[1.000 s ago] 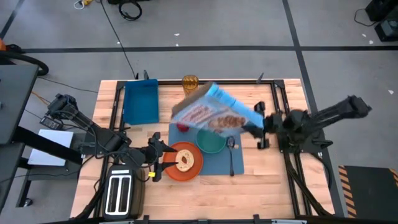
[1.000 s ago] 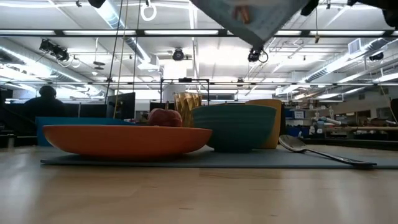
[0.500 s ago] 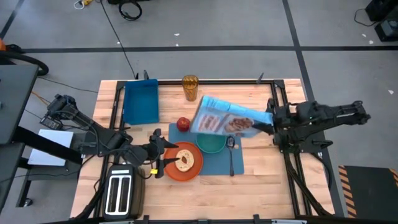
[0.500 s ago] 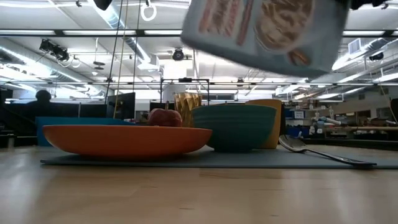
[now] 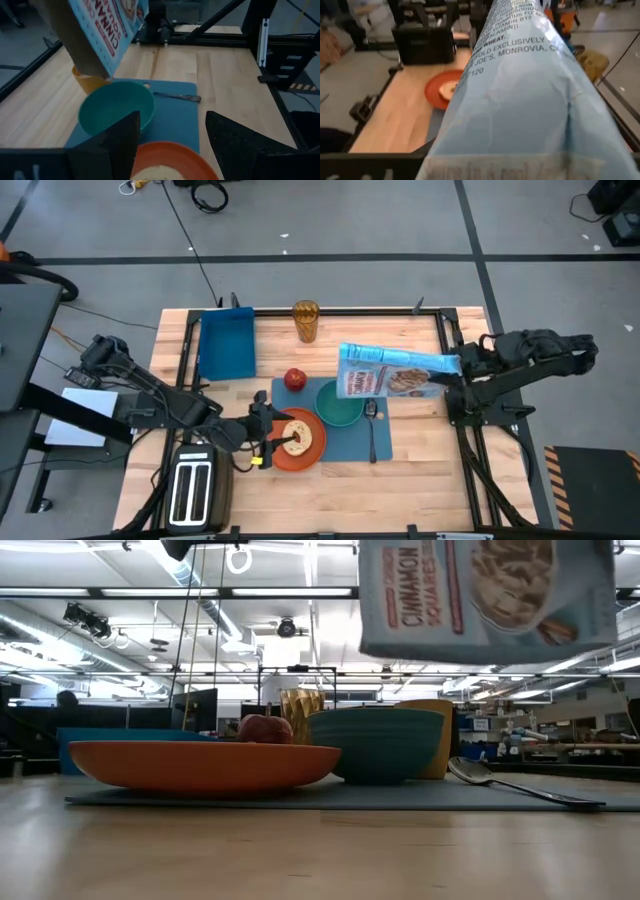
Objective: Arrange a breakfast setting
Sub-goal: Pour the cereal into the green bowl
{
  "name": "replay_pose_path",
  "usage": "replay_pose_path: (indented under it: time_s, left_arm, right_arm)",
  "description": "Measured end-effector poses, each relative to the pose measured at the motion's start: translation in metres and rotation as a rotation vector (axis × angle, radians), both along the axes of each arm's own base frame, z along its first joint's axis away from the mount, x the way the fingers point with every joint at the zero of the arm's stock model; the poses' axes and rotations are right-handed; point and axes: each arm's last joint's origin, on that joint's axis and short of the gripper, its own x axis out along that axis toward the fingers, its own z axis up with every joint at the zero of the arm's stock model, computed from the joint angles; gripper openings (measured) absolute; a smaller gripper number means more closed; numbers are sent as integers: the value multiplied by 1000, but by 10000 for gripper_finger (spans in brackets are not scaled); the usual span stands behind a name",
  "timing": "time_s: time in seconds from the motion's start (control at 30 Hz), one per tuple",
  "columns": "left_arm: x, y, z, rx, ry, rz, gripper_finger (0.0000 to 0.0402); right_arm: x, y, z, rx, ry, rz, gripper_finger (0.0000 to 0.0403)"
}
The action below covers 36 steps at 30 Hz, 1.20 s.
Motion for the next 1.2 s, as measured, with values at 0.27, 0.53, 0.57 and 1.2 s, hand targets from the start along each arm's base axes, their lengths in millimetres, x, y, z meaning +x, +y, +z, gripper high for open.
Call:
replay_pose_path:
  time_s: [0.27, 0.53, 0.57, 1.2]
  left_arm:
    - [35, 25, -21, -59, 17, 123, 233]
    - [45, 63, -21, -46, 56, 131, 233]
    - [46, 67, -19, -48, 47, 132, 233]
    - [27, 92, -8, 0, 134, 144, 233]
  right_arm:
    - [15, 5, 1, -80, 169, 63, 150]
    - [40, 12, 17, -188, 278, 134, 150]
    - [43, 13, 19, -200, 291, 140, 150]
    - [87, 22, 44, -275, 434, 193, 150]
